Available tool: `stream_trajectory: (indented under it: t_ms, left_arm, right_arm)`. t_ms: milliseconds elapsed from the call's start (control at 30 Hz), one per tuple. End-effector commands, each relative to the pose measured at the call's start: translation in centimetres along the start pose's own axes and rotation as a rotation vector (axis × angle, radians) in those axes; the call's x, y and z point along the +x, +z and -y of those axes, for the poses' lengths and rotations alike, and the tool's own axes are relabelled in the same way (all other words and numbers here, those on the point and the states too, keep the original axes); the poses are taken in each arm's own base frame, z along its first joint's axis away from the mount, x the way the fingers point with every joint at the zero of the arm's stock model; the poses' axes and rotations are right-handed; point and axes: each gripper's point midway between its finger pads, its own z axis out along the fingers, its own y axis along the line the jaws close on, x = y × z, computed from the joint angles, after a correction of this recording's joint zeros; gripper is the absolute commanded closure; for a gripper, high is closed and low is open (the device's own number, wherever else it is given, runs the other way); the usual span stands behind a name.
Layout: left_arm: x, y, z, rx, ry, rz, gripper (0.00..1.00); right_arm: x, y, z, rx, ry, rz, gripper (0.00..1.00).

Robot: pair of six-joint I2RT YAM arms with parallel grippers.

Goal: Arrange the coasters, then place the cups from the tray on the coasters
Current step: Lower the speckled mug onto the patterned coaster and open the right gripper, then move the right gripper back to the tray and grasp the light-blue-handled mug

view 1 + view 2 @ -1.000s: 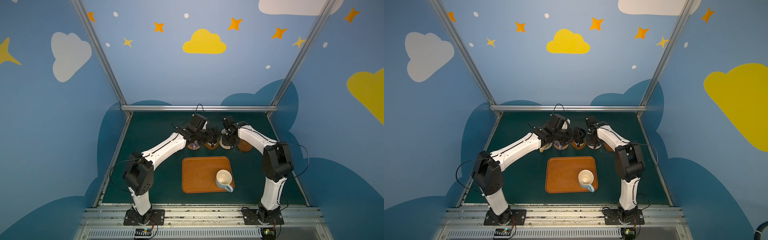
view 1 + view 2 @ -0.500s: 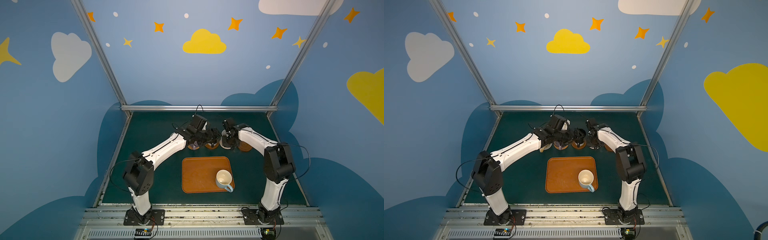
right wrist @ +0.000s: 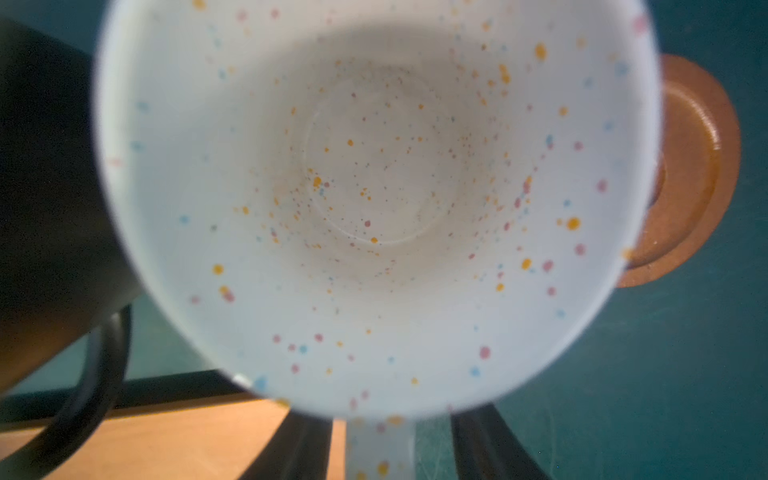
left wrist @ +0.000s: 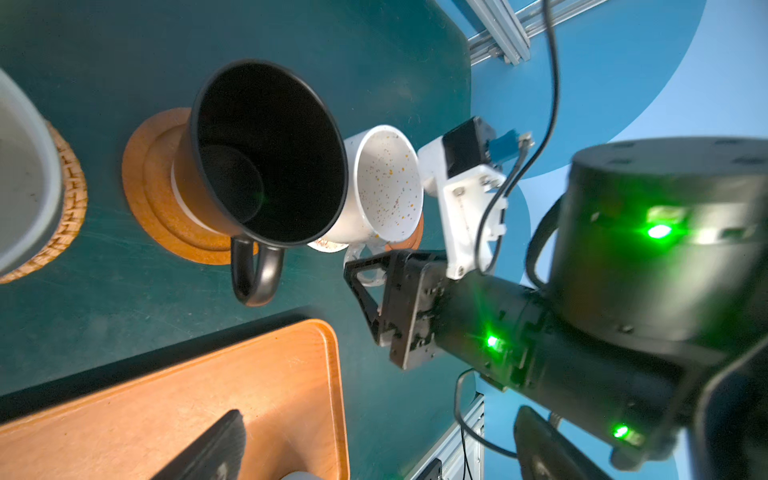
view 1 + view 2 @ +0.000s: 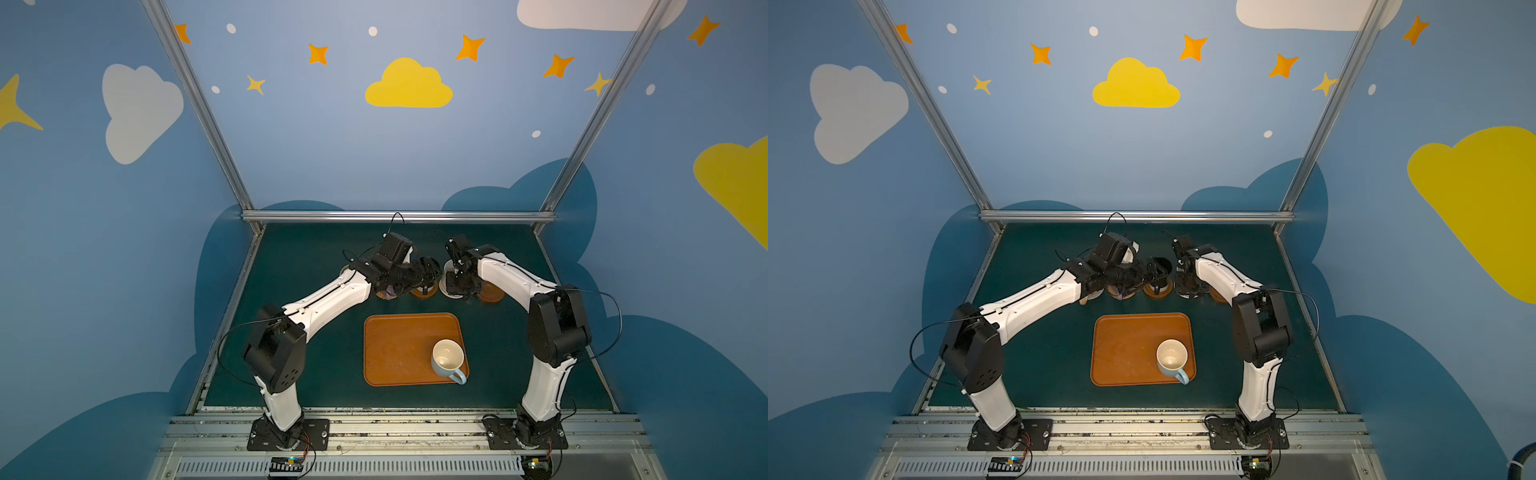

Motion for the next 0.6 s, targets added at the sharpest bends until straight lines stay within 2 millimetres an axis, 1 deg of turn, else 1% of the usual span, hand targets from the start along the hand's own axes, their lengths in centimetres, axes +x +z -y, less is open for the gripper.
stream_trajectory:
  t_ms: [0,67,100,167,267,367,500,567]
  left_arm:
    - [-0.6,-1.7,1.8,0.052,0.039,0.034,0.00]
    - [-0.4,-1.8,1.8,0.056,0.045,0.026,0.00]
    - [-0.2,-1.9,1.8,0.059,0.051,0.020,0.00]
    - [0.1,-2.2,1.9,0.067,0.073,0.012,0.00]
    - [0.7,-2.8,2.8,0.105,0.139,-0.017,0.00]
    - [1.0,-3.6,2.7,0.079,0.158,-0.035,0.00]
    - [2.0,-4.6,2.7,0.093,0.162,-0.077,0.00]
    - [2.6,-5.0,2.7,0.103,0.158,-0.109,0.00]
  right_arm:
    - [0.2,-1.7,-0.1,-0.035,-0.002,-0.005,0.44]
    - [0.0,-2.9,-0.3,-0.064,-0.029,0.024,0.22]
    - [0.1,-3.7,-0.1,-0.068,-0.038,0.032,0.15]
    - [0.2,-5.4,0.1,-0.083,-0.056,0.055,0.15]
    - [0.9,-8.0,0.5,-0.116,-0.076,0.106,0.15]
    - [2.4,-10.0,1.1,-0.146,-0.110,0.138,0.14]
    - [5.6,-11.5,1.9,-0.177,-0.157,0.102,0.15]
    - [7.4,-12.1,1.2,-0.252,-0.177,0.066,0.16]
